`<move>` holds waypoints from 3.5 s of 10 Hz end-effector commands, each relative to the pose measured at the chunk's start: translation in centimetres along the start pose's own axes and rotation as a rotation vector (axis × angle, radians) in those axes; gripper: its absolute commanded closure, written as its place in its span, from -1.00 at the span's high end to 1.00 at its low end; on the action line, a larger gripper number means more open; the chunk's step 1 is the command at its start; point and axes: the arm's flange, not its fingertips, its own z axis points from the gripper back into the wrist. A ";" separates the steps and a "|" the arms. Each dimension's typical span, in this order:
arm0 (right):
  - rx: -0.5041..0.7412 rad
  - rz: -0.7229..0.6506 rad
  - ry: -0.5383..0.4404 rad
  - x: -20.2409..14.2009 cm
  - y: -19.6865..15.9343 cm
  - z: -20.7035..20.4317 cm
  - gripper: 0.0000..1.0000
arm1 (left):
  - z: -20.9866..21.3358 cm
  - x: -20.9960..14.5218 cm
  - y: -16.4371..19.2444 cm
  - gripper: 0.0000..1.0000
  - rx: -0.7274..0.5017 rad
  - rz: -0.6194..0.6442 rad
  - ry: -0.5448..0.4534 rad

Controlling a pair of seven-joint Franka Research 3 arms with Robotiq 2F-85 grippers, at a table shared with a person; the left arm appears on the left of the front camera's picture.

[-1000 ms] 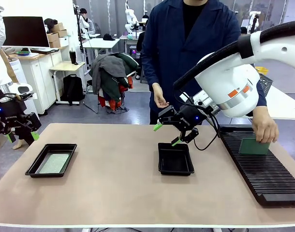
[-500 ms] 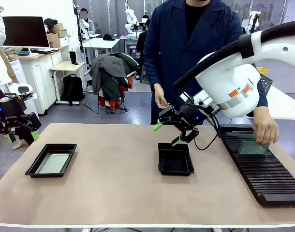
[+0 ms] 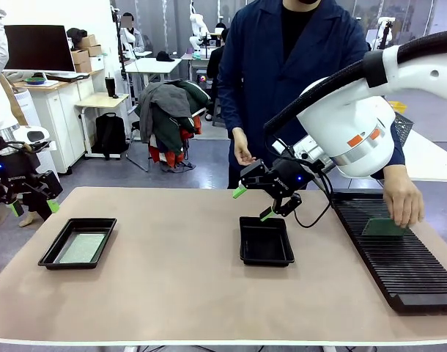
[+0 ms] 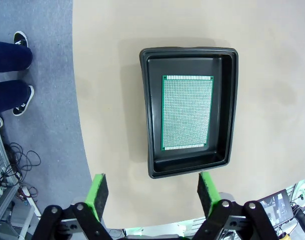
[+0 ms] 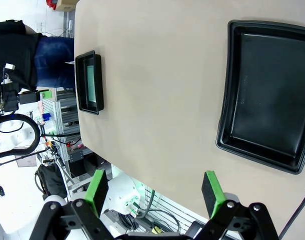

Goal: Inspect and transfer BCBs to ESD trays.
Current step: Pick up the Blank PCB from the PCB Rack and place it in the right ESD tray.

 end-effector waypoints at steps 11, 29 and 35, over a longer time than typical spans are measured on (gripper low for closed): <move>-0.048 0.187 0.080 -1.0 -2.1 4.2 1.00 | -0.2 0.0 0.1 0.91 0.002 0.003 -0.004; -0.647 1.564 0.448 -0.7 -8.8 35.9 1.00 | -0.2 0.0 0.1 0.91 0.002 0.003 -0.004; -0.621 1.549 0.428 -0.9 -8.5 35.8 1.00 | -0.2 0.0 0.1 0.91 0.002 0.003 -0.004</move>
